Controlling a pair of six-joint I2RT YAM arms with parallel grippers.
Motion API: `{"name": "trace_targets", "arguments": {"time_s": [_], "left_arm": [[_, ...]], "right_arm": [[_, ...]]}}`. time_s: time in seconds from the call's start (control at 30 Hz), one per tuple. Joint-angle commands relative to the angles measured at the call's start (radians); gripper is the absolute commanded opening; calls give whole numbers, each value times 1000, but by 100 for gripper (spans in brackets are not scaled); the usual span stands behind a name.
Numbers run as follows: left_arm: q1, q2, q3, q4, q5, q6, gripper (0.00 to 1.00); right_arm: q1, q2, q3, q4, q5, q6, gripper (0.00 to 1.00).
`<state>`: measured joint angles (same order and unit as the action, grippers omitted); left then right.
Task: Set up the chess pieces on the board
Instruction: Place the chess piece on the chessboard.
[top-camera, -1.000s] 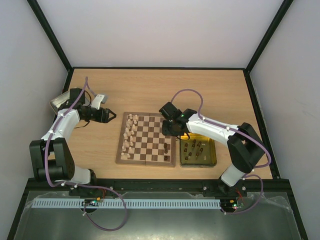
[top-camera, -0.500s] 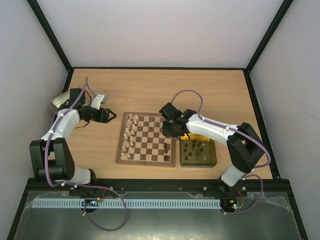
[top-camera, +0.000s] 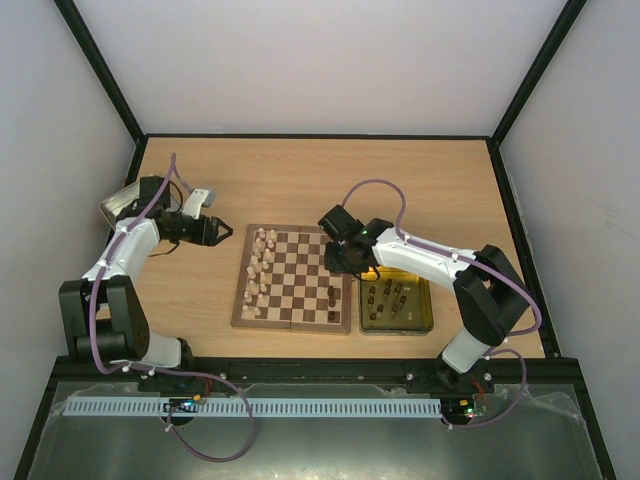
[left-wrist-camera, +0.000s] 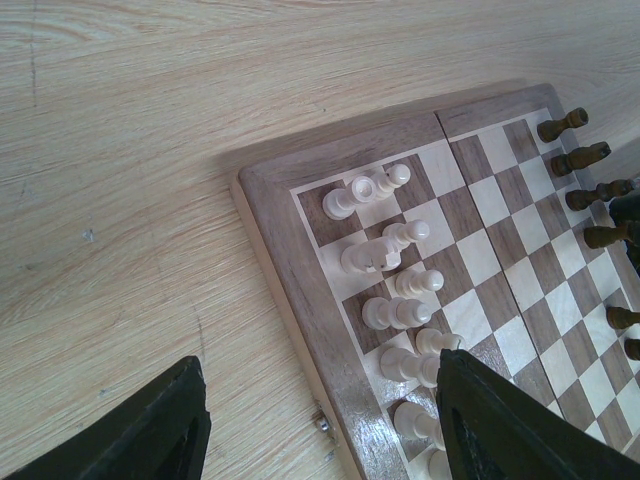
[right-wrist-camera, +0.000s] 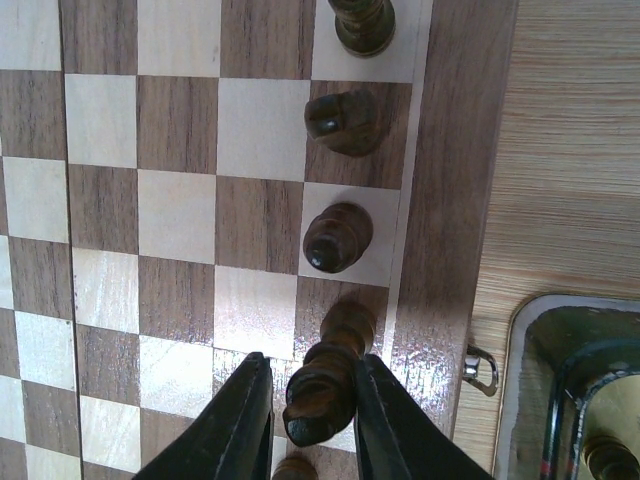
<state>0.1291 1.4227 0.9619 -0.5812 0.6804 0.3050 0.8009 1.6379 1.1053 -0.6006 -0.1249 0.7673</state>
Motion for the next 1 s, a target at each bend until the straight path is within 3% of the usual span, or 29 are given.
{"name": "trace_targets", "arguments": {"time_s": [0.0,0.7,0.97], "left_arm": [[-3,5,-11,-2,15,2,63],[-3,6,-9,-4,14,2,65],[-3,5,-9,-3,14,2,65]], "right_arm": [[8,2,2,-9,12,2,22],[8,7,-28,18,-4,1,14],[8,1,-20,17,-4,3,25]]}}
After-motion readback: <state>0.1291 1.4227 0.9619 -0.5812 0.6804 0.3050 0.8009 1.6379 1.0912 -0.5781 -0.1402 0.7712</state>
